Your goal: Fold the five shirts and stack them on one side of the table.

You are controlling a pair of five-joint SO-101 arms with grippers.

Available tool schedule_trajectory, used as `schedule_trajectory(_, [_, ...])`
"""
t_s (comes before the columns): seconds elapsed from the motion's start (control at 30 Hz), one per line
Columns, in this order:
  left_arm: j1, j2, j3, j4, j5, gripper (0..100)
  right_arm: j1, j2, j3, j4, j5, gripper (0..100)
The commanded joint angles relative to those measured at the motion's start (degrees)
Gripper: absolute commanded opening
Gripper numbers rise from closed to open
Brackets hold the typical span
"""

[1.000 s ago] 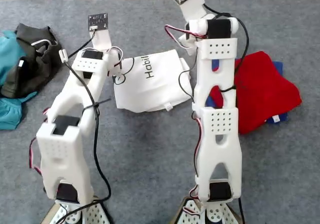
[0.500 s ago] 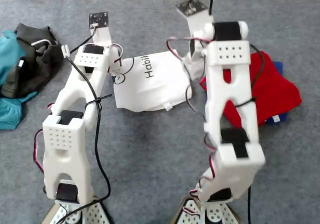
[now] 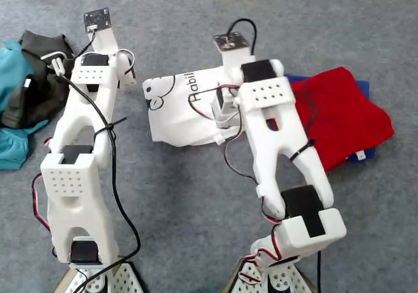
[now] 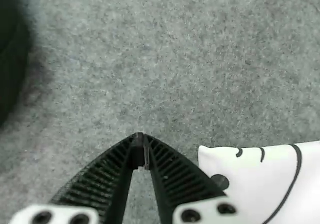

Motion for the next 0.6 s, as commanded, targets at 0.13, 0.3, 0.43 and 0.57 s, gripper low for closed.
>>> schedule_trajectory(0.13, [-0.75, -2.99, -2.95, -1.67, -0.44, 3, -5.54, -2.86, 7.60, -12.84, -12.84, 43.7])
schedule_trajectory(0.3, [-0.57, -2.99, -2.68, -1.67, -0.44, 3, -5.45, -0.66, 8.92, -19.60, -18.55, 44.2])
schedule_trajectory(0.43, [-0.57, -2.99, -2.59, -1.67, -0.44, 3, -4.31, 5.85, 5.58, -21.01, -21.54, 44.0])
schedule_trajectory(0.57, [-0.66, -2.99, -2.59, -1.67, -0.44, 3, -3.78, 13.85, 0.04, -21.10, -23.21, 43.8])
